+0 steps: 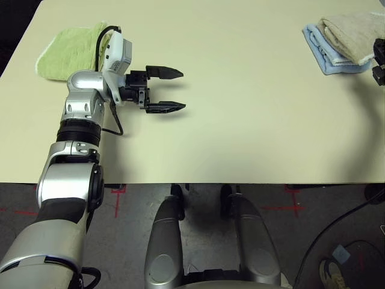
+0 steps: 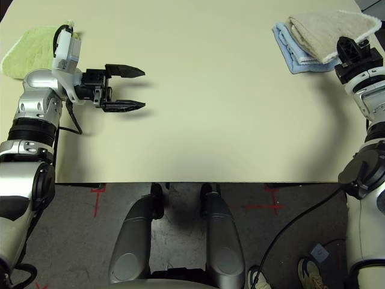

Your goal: Fold the towel and set it aside.

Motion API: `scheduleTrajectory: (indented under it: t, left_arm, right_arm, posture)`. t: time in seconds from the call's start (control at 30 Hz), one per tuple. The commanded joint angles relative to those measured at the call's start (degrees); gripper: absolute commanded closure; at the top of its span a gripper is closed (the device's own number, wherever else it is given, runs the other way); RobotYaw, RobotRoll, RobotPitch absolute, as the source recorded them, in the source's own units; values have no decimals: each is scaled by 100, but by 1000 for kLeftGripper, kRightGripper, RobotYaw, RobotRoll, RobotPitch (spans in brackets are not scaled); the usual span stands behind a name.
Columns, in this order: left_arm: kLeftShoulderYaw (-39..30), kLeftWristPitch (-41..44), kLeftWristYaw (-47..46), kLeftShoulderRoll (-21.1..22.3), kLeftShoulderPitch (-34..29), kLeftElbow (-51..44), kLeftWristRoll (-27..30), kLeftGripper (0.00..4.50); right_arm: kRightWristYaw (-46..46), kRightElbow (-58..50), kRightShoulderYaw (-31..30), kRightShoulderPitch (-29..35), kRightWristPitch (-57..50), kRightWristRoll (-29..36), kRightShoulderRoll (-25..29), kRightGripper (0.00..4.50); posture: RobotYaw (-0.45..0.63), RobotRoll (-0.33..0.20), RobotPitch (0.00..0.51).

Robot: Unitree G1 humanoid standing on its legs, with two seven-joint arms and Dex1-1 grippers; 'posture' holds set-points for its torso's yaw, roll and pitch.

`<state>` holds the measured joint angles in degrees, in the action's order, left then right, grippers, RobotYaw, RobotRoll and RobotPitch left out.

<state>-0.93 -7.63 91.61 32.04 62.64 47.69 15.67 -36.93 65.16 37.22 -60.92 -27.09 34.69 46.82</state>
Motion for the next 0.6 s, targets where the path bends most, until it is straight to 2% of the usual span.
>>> scheduleTrajectory:
  t: [0.03, 0.17, 0.4, 0.6]
  left_arm:
    - [74, -5, 88, 19, -23, -27, -42, 0]
    - [67, 26, 80, 3, -58, -79, -42, 0]
    - [38, 63, 53, 27, -103, -103, -26, 0]
    - [-276, 416, -579, -9, -38, -122, 134, 0]
  right_arm:
    - [-131, -240, -217, 230, -473, -121, 149, 1397]
    - [-218, -444, -260, 289, -1085, -28, 235, 20]
    - [-950, -1281, -702, 597, -2331, -19, 552, 20]
    - [-1931, -2872, -1442, 918, -2103, -13, 382, 20]
  posture:
    - [-91, 0, 342]
    - [-88, 0, 345]
    - [-92, 0, 344]
    - [-87, 0, 343]
